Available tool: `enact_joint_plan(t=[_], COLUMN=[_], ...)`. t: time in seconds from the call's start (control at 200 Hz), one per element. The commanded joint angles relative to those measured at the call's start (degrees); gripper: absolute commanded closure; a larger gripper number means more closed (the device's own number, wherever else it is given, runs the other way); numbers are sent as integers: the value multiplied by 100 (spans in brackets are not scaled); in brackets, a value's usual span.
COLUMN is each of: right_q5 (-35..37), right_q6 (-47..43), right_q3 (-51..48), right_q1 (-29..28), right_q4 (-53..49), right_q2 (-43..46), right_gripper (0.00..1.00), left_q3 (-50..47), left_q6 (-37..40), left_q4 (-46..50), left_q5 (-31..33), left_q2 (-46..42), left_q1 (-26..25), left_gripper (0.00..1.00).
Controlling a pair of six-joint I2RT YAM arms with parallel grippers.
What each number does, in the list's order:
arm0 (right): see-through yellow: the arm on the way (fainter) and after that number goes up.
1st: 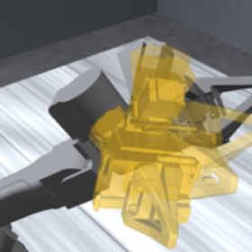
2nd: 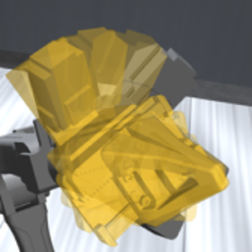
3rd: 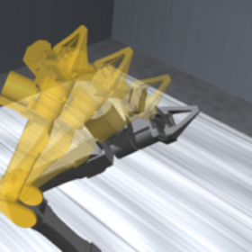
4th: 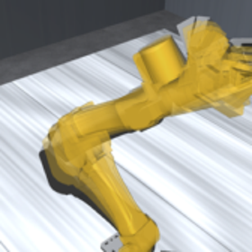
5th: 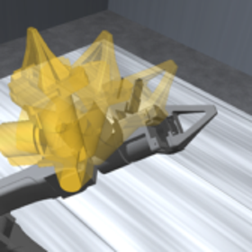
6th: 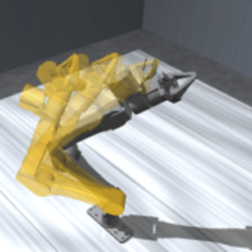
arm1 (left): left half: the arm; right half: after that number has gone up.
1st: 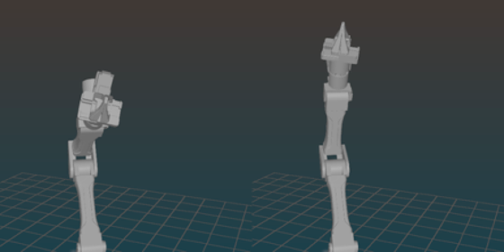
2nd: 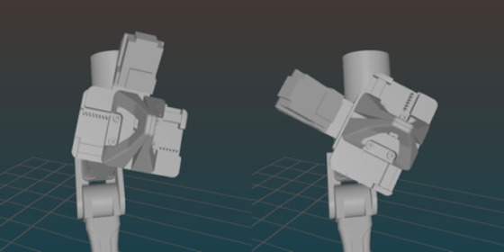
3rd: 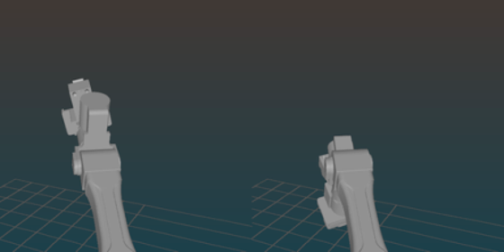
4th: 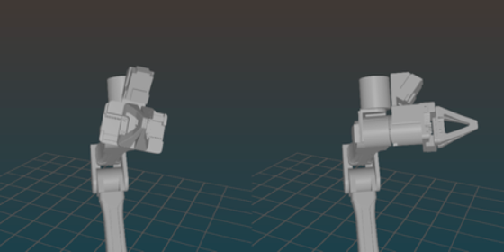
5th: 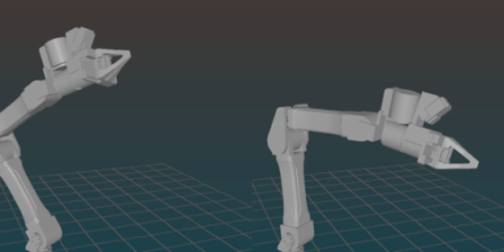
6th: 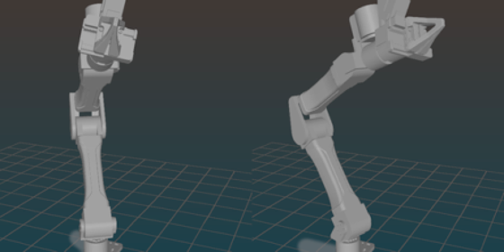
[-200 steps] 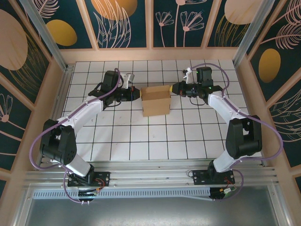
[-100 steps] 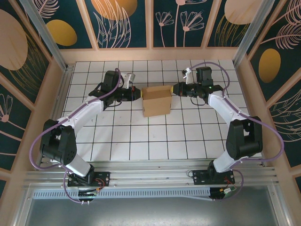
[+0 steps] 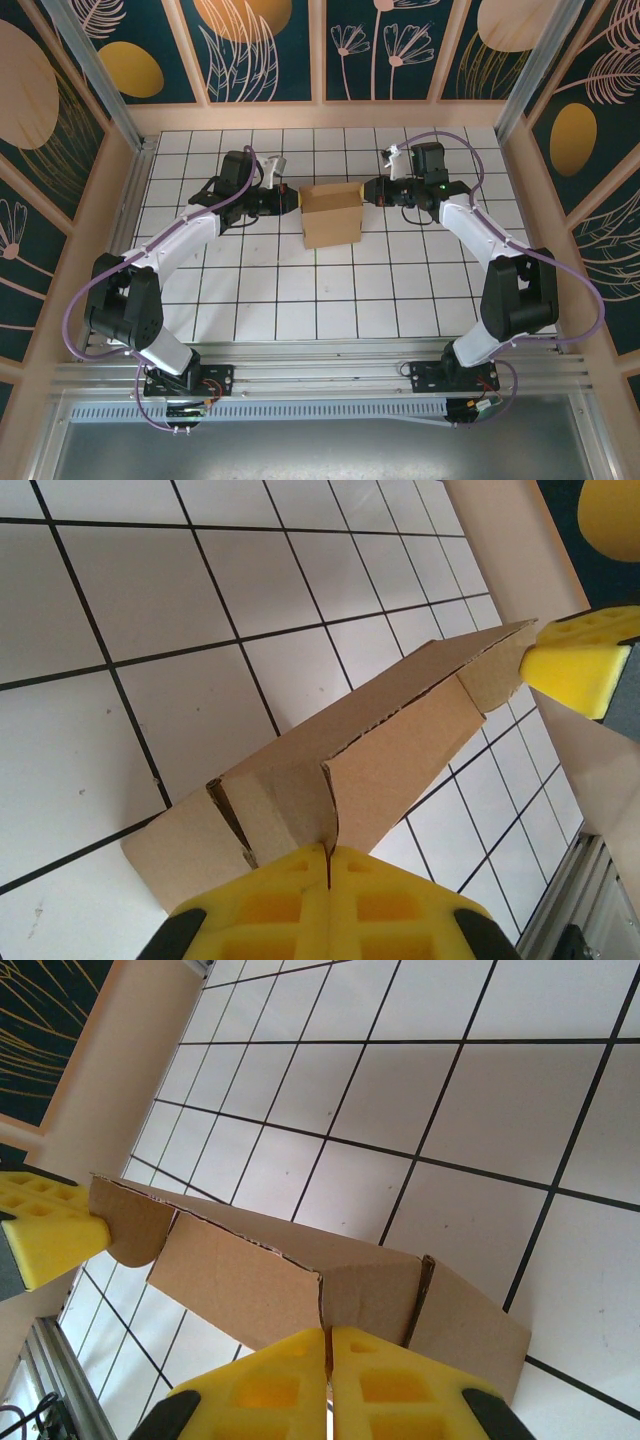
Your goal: Fold the paper box
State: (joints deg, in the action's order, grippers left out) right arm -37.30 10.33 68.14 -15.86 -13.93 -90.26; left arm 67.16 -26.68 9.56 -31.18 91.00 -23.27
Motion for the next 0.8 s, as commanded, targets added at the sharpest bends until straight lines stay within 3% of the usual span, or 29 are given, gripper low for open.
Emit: enact_joint_plan(t=[0.0,0.631,0.796], right_q5=[-23,-49,-58], right_q6=[-119,-133,-135], right_q3=[-40,-97,-124], right_q1=[-136,-154,-152], right_q4=[-303,-272,-263], right_q2=[75,87,98], right_gripper=[91,91,91], left_q3=[-74,-83,-197], left_q6=[-100,-391,-288], left_q4=[-183,-515,-356], left_q5=[-118,-316,-112], left_q2=[-64,5,5], left_q1=[-55,-55,-55], left_gripper=[100,100,100])
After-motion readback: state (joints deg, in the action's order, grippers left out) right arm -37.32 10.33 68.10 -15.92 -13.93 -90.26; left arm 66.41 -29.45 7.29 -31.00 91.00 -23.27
